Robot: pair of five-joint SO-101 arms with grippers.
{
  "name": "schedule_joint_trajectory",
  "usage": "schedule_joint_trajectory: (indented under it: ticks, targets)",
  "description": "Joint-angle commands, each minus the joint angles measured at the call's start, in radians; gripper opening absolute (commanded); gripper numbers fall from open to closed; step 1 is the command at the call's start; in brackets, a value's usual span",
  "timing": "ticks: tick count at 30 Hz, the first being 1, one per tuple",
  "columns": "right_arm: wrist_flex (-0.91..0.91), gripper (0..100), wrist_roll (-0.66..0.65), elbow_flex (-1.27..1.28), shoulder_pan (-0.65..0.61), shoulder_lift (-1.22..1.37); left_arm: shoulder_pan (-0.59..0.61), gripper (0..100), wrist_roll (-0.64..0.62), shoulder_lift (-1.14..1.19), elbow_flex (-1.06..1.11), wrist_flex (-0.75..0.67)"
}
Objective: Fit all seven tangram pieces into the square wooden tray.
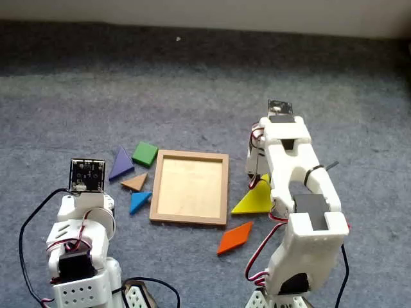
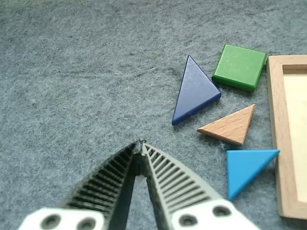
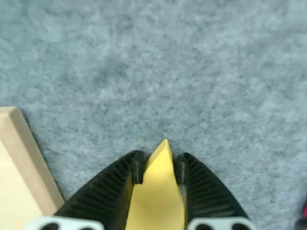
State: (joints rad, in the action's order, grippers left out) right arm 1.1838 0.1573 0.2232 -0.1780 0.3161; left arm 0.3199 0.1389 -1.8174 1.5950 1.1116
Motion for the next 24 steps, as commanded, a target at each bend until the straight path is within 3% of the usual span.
schedule_joint_trajectory:
  ticks: [1, 8, 24]
  targets:
    - [-0.002, 4.6, -0.057, -0.018, 0.01, -0.074, 0.007, 1, -0.002, -0.002, -0.005, -0.018]
    - [-0.01, 2.9, -0.087, 0.048, 0.013, -0.188, 0.007, 1, -0.002, -0.002, -0.005, -0.02]
    - [-0.084, 3.1, -0.126, 0.449, -0.035, -0.745, 0.008, 1, -0.002, -0.002, -0.005, -0.02]
